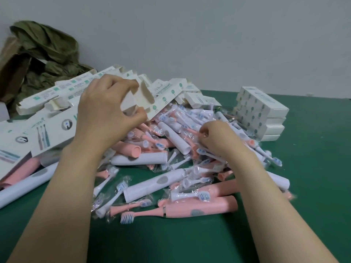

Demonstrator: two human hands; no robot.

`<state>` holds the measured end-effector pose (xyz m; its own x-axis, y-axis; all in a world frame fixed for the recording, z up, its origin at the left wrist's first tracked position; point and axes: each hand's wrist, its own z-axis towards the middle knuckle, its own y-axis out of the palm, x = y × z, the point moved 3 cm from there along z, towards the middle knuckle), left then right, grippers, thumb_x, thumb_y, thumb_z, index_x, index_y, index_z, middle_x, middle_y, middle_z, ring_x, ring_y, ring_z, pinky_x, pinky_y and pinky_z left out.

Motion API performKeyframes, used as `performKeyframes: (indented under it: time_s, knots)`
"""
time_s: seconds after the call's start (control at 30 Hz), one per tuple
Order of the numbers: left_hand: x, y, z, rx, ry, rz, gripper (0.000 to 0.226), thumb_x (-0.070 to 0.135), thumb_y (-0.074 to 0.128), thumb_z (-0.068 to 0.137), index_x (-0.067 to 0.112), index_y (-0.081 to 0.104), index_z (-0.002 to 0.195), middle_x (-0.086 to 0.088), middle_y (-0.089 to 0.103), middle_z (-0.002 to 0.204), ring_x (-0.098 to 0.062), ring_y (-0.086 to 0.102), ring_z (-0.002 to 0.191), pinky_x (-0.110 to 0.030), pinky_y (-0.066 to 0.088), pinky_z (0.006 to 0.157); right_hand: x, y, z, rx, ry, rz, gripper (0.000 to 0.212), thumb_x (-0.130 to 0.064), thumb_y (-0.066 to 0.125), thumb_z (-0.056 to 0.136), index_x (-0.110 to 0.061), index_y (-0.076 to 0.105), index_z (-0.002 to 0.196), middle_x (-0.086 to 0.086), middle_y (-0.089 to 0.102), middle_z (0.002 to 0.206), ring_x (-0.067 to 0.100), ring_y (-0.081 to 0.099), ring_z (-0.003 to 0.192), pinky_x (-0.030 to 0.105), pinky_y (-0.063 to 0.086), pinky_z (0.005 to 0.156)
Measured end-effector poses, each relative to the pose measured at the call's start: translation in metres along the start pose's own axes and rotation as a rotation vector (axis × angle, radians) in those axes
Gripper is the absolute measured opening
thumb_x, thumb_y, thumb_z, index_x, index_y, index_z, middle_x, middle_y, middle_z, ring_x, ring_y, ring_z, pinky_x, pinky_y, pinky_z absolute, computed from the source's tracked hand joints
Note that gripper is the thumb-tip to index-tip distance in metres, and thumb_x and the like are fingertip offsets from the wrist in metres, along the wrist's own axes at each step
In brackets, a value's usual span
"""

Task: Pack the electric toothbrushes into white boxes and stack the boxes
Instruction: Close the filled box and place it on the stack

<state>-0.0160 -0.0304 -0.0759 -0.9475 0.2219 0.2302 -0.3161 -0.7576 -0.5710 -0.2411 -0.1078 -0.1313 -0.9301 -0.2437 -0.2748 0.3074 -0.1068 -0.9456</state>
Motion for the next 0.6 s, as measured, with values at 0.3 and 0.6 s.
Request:
performKeyframes:
  time_s: [0.3, 0.6]
  knots:
    - [-0.01, 0.013, -0.017, -0.183, -0.052, -0.051, 0.057, 0.042, 0.065, 0.07, 0.026, 0.059, 0.125, 0.006, 0.053, 0.112, -0.021, 0.047, 0.11, -0.031, 0.032, 0.087, -0.01, -0.043, -0.011, 0.426, -0.011, 0.617, 0.008, -0.015, 0.065, 0.085, -0.022, 0.068, 0.087, -0.011, 0.067, 0.083, -0.001, 0.056, 0.059, 0.009, 0.041, 0.05]
    - [-0.018, 0.016, -0.031, -0.244, -0.087, 0.011, 0.064, 0.04, 0.067, 0.07, 0.021, 0.053, 0.129, 0.0, 0.055, 0.121, -0.018, 0.045, 0.111, -0.029, 0.032, 0.081, -0.052, -0.073, -0.033, 0.492, -0.117, 1.762, 0.01, -0.007, 0.051, 0.097, -0.004, 0.059, 0.093, 0.001, 0.071, 0.077, 0.018, 0.072, 0.085, 0.023, 0.056, 0.072]
